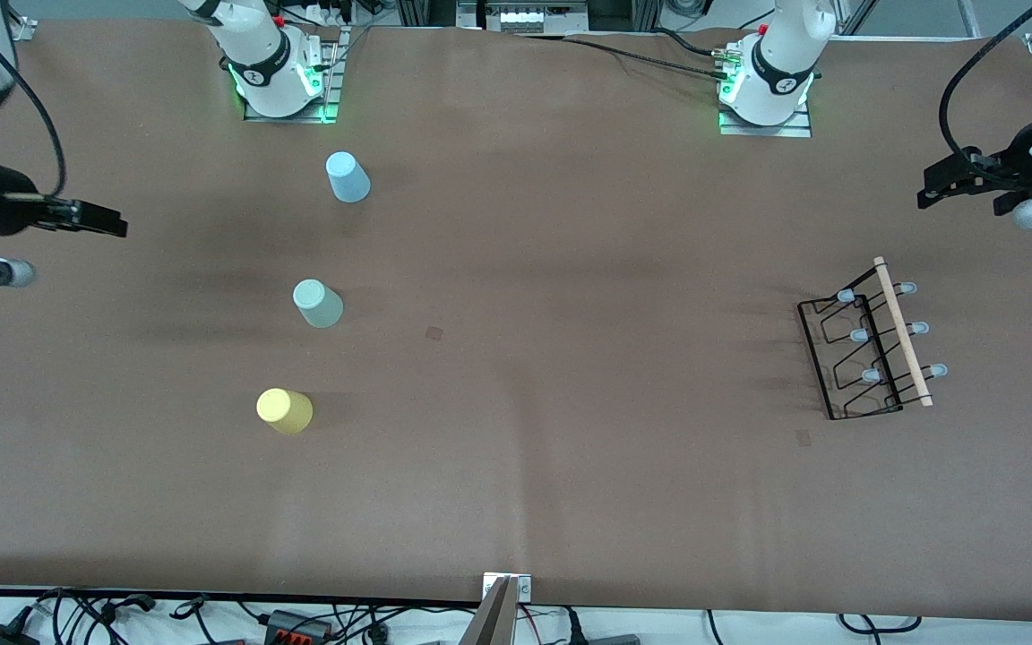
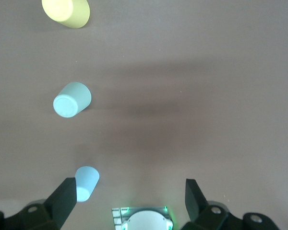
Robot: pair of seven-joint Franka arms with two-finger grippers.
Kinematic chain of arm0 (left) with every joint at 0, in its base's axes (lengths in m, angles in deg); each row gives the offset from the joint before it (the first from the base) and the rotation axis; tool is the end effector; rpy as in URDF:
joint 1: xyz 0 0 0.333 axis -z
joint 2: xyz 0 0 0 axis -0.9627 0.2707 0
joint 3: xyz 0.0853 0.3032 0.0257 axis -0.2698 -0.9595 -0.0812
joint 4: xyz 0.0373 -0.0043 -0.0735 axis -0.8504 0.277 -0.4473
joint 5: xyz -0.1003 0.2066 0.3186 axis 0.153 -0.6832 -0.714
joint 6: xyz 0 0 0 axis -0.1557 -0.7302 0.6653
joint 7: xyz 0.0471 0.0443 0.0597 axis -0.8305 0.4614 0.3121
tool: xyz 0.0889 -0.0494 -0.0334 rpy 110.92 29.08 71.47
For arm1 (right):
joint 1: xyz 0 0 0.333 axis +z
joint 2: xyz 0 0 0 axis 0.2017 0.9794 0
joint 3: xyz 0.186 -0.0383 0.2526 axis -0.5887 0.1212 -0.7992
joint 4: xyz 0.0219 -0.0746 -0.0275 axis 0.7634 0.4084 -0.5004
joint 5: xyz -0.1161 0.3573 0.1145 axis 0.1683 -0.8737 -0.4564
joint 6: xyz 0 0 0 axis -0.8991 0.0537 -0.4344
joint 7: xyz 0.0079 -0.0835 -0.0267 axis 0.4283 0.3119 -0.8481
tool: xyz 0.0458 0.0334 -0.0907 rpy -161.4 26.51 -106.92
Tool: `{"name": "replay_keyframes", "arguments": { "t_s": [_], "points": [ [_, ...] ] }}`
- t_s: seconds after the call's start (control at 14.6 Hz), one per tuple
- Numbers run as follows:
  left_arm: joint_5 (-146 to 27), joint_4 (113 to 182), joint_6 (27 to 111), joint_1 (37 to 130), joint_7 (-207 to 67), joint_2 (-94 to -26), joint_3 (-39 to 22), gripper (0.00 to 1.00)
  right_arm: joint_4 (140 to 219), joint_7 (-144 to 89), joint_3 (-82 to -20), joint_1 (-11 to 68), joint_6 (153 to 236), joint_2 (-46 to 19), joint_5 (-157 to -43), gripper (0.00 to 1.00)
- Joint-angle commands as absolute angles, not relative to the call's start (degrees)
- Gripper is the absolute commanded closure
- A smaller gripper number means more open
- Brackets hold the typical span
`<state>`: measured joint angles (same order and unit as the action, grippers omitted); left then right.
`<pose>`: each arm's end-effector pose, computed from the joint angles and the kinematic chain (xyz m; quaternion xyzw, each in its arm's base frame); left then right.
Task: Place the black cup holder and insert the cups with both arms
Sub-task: 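Lower the left gripper onto the holder's wooden handle and close it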
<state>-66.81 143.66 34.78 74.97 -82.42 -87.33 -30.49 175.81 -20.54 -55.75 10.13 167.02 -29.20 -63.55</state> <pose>0.5259 0.0261 0.5861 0.9951 -0.0261 -0.0928 0.0229 0.5740 -0.0207 0.5047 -0.9909 0.0351 0.1303 0.0004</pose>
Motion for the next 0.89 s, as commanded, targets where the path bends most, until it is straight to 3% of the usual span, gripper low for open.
{"name": "replay_keyframes", "arguments": {
  "t_s": [0.0, 0.21, 0.41, 0.82],
  "points": [
    [-68.0, 141.6, 29.3, 73.5, -83.1, -85.5, -30.4, 0.0, 190.5, -21.3, -56.3, 10.5, 180.5, -34.5, -65.2, 0.0],
    [-68.0, 141.6, 29.0, 70.5, -84.1, -84.1, -30.4, 0.0, 201.9, -19.2, -56.4, 13.4, 194.5, -35.7, -68.9, 0.0],
    [-67.9, 142.1, 28.8, 67.1, -89.0, -80.8, -30.6, 0.0, 208.4, -11.5, -56.4, 19.7, 208.1, -33.8, -68.9, 0.0],
    [-68.3, 149.2, 51.2, 67.7, -80.5, -73.8, -29.7, 0.0, 208.2, -5.7, -56.4, 24.0, 217.8, -26.9, -68.8, 0.0]
  ]
}}
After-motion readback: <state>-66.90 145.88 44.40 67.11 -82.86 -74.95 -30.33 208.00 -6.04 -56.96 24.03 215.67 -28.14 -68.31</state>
